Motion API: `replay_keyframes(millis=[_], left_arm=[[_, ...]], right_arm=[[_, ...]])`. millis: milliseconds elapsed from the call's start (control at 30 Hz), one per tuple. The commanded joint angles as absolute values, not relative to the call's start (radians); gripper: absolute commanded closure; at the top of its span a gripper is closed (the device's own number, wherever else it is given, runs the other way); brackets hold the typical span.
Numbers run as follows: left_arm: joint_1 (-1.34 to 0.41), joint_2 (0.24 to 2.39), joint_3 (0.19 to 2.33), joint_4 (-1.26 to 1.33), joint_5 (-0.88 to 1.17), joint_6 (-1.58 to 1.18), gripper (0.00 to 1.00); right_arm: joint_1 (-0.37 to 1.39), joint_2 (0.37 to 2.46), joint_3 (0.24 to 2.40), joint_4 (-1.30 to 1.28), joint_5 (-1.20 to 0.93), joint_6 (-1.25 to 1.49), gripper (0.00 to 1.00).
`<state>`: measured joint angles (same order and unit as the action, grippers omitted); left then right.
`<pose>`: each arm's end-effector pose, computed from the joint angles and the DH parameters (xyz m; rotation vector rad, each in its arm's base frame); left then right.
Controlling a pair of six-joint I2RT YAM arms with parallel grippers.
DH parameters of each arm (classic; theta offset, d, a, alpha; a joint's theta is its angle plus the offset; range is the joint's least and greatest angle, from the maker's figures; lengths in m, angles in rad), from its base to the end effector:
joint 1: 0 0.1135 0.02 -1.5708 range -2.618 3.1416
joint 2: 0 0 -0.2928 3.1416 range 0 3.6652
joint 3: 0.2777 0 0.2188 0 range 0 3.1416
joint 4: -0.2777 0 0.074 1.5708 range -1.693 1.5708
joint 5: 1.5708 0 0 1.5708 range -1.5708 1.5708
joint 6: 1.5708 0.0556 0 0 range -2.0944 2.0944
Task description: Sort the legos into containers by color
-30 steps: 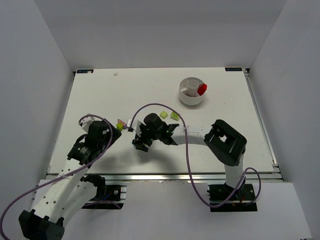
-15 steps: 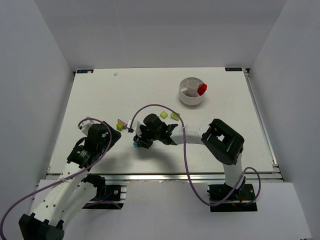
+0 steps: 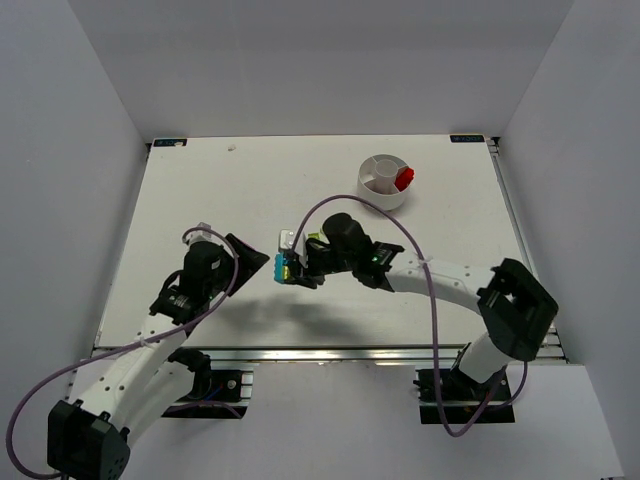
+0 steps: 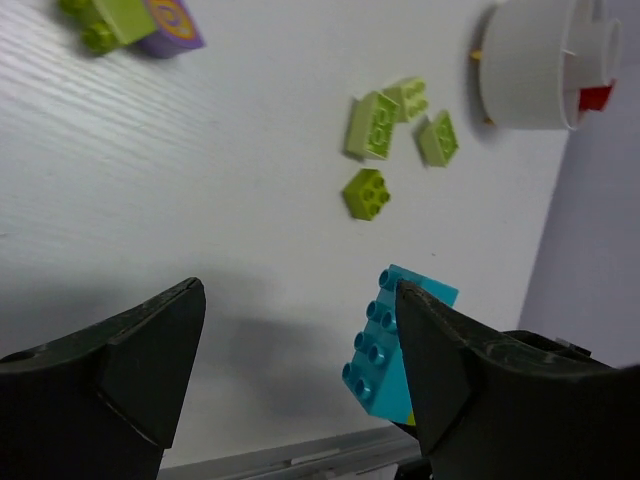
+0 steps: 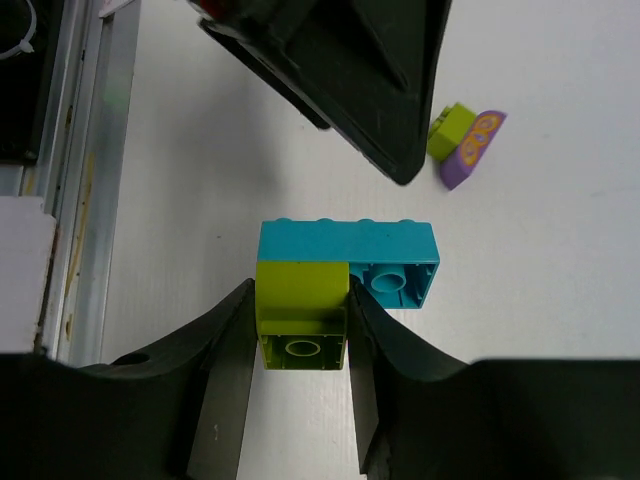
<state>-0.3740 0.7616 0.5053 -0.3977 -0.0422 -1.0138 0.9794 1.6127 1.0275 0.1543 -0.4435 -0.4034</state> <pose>0.1216 -0.0452 0.2414 -0.7525 2.1946 -0.6945 0.1774 0.3069 0.2879 -1.5194 1.3760 0.8079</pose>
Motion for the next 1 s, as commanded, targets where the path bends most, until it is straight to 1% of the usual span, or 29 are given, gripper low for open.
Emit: replay_keyframes(millis=[0,233,333,467,733,833,967], left_arm=[[-0.370,0.793,0.485,-0.183,0.124,-0.991,0.15],[-0.370,0.879,0.474,0.047,0.285,-0.986,0.18],[-0.370,0.902,0.477,0.078,0.327,-0.986,0.20],[-0.370,0.930,0.480,0.083,0.368,-0.983,0.24],[-0.380,0.965,0.491,0.000,0.362,-0.939,0.26],[-0.402,0.998,0.514,-0.043,0.338,-0.916,0.28],[-0.434,1.054,0.554,-0.071,0.307,-0.884,0.35]], right_arm=[[0.971,1.531,0.971,0.181,-0.503,-0.494,1.00],[0.973,1.503,0.950,0.172,-0.489,-0.525,1.00],[0.973,1.502,0.951,0.170,-0.480,-0.529,1.00],[0.973,1.509,0.951,0.175,-0.453,-0.538,1.00],[0.973,1.516,0.960,0.156,-0.430,-0.578,1.00],[0.973,1.520,0.966,0.147,-0.428,-0.586,1.00],[0.973,1.522,0.969,0.144,-0.426,-0.586,1.00]])
